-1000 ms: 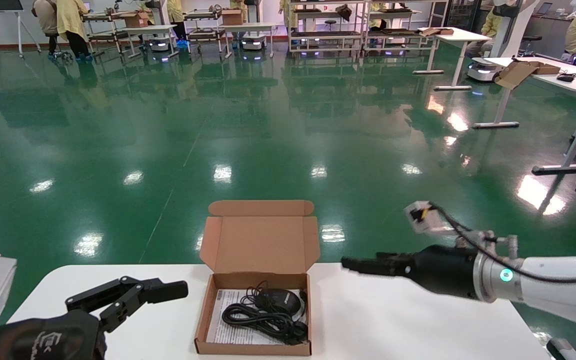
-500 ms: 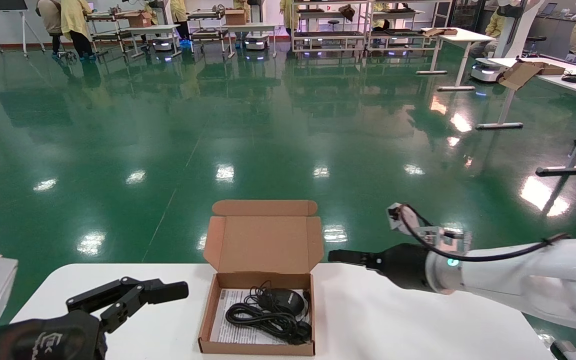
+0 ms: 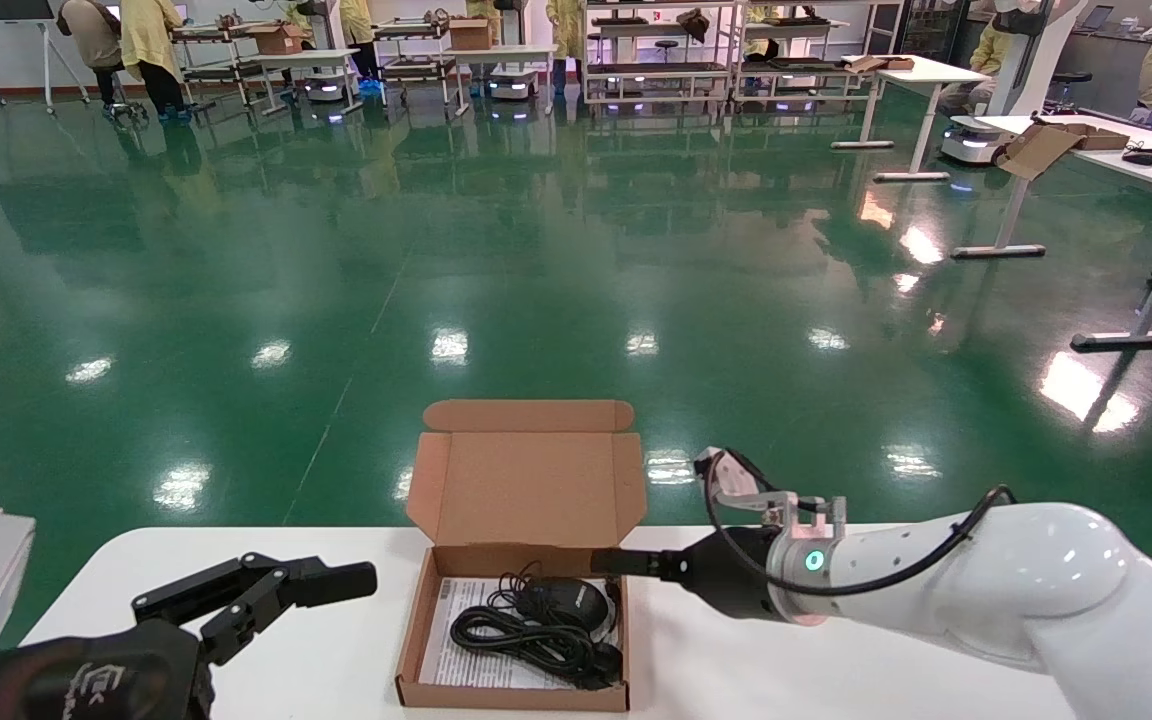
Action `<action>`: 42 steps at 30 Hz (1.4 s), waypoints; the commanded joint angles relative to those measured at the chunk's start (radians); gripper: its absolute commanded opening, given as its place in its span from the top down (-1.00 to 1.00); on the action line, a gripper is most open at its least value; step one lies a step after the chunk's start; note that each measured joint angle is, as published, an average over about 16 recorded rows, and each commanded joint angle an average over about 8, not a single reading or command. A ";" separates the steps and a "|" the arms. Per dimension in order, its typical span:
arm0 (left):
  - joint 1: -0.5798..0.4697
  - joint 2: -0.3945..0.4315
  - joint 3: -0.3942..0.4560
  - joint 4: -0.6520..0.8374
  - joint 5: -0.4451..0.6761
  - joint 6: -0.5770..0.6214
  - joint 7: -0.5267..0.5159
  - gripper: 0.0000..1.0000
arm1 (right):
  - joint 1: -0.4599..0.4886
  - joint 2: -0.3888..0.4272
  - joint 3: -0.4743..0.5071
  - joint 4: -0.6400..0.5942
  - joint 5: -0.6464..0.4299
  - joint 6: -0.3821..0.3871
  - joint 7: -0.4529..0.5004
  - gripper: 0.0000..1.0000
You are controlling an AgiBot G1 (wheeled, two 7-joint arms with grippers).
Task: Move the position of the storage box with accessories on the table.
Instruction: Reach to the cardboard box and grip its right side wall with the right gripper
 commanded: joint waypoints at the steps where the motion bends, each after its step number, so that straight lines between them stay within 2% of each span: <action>1: 0.000 0.000 0.000 0.000 0.000 0.000 0.000 -1.00 | -0.014 0.000 -0.024 0.036 -0.010 0.014 0.041 -1.00; 12: 0.000 0.000 0.000 0.000 0.000 0.000 0.000 -1.00 | -0.052 0.004 -0.124 0.101 -0.010 0.059 0.149 -1.00; 28: 0.000 0.000 0.000 0.000 0.000 0.000 0.000 -1.00 | -0.079 0.007 -0.216 0.128 0.036 0.100 0.194 -0.98; 29: 0.000 0.000 0.000 0.000 0.000 0.000 0.000 -1.00 | -0.079 0.007 -0.220 0.128 0.039 0.101 0.196 -0.87; 36: 0.000 0.000 0.000 0.000 0.000 0.000 0.000 -1.00 | -0.081 0.007 -0.250 0.123 0.060 0.107 0.201 0.86; 37: 0.000 0.000 0.000 0.000 0.000 0.000 0.000 -1.00 | -0.081 0.008 -0.254 0.123 0.063 0.107 0.201 1.00; 42: 0.000 0.000 0.000 0.000 0.000 0.000 0.000 -1.00 | -0.079 0.008 -0.273 0.119 0.078 0.104 0.201 1.00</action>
